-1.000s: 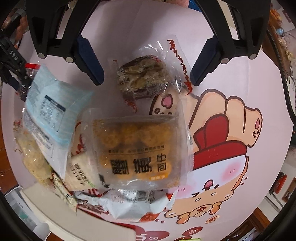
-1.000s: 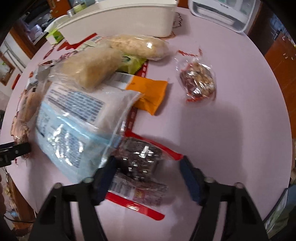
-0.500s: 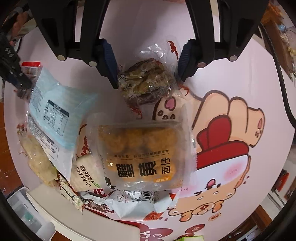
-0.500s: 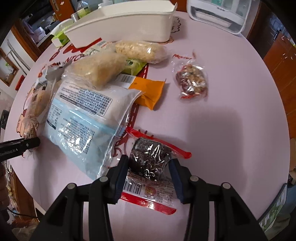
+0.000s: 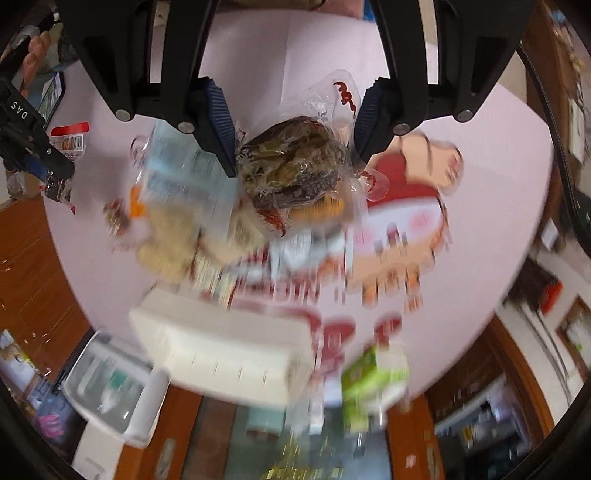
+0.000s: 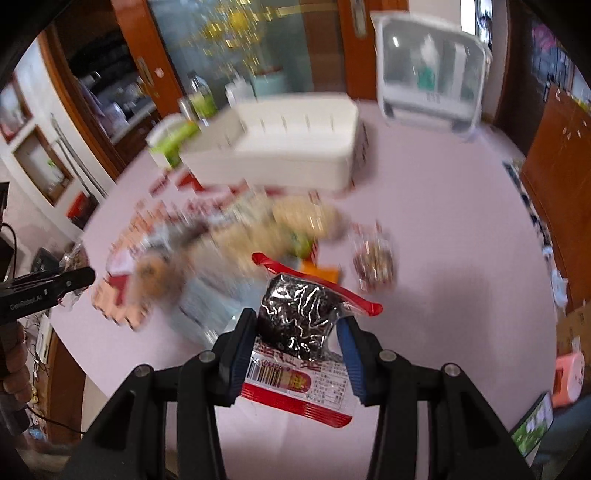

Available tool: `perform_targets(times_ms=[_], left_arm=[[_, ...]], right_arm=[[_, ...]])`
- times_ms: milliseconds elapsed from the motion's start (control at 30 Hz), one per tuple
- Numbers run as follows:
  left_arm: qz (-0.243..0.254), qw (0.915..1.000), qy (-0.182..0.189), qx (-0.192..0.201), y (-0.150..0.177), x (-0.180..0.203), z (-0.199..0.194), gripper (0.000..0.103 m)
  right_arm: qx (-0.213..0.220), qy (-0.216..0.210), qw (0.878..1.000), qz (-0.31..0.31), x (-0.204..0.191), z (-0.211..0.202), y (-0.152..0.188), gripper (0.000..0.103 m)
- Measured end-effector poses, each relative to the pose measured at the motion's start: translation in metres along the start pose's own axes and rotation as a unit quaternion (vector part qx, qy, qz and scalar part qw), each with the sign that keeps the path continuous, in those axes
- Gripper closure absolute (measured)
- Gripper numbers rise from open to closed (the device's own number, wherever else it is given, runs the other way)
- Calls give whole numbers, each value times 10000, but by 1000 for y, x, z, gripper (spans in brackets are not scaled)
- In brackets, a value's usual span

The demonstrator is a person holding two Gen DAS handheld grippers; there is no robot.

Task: Organize snacks
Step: 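Carry the nut bag and red-edged pack into the white tray with both tools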

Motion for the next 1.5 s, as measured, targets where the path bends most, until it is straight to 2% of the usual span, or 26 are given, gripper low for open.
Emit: perform_targets(times_ms=[100, 200, 300, 500, 600, 700, 767, 833, 867, 900, 1033, 1133, 1333, 1500], left_arm=[[260, 9980, -88, 565, -34, 15, -31, 46], [515, 9924, -183, 1102, -76, 26, -56, 46], [629, 9872, -47, 1462, -120, 37, -76, 46], [803, 9829, 178, 1648, -205, 59, -68, 45], [780, 9837, 308, 1592, -239, 68, -44, 43], [819, 9847, 253, 1519, -263, 77, -11, 39], [871, 9857, 198, 1427, -268, 84, 14, 34], [956, 9865, 220, 1308, -274, 89, 36, 20], [1003, 9866, 266, 1261, -275, 93, 45, 8], [1038, 9868, 302, 1209, -276, 95, 54, 6], [1089, 9887, 372, 964, -276, 99, 79, 6], [1103, 9891, 436, 868, -274, 98, 89, 5], [1015, 9899, 639, 760, -268, 92, 85, 5], [1099, 9872, 736, 889, -257, 91, 67, 5]], right_arm=[[366, -92, 9993, -66, -2, -22, -39, 58], [665, -66, 9977, -149, -3, -37, -80, 58], [876, 124, 9959, -188, -1, -43, -123, 57], [1039, 721, 9920, -27, 12, -25, -205, 57], [941, 923, 9911, 168, 23, -1, -235, 57], [725, 1137, 9905, 262, 32, 33, -255, 56], [631, 1265, 9895, 313, 35, 52, -260, 56], [564, 1312, 9891, 358, 40, 72, -265, 52], [499, 1324, 9891, 400, 42, 82, -267, 46], [394, 1279, 9898, 481, 45, 93, -268, 44], [330, 1047, 9924, 552, 42, 107, -267, 36], [328, 1095, 9923, 471, 38, 108, -262, 34], [248, 988, 9932, 565, 39, 104, -250, 34], [425, 983, 9929, 526, 33, 83, -239, 33]])
Point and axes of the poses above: each gripper's, at about its wrist camera, not at the fingertips, and z roughly the way its jaws point, x to its right, y to its underside, the point moved 5 cm from there along z, roughly the way its jaws point, and after that the axes turned 10 degrees about -z, right-handed, at the moved point
